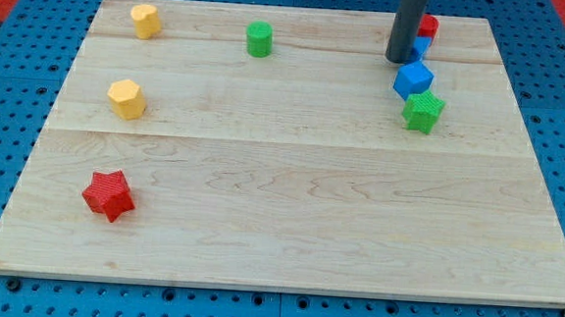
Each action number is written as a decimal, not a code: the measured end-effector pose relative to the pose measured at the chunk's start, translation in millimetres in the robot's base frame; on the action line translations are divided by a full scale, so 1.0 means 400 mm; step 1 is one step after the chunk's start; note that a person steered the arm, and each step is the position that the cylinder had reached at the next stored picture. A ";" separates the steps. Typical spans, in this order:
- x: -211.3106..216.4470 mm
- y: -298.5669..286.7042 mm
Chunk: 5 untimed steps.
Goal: Move the yellow hexagon to the right side of the board
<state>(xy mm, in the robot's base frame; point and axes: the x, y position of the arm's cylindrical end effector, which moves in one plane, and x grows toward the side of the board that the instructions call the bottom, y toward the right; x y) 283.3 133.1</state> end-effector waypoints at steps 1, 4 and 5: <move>0.009 -0.193; 0.150 -0.962; 0.221 -1.019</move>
<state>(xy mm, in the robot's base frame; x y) 371.7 -274.7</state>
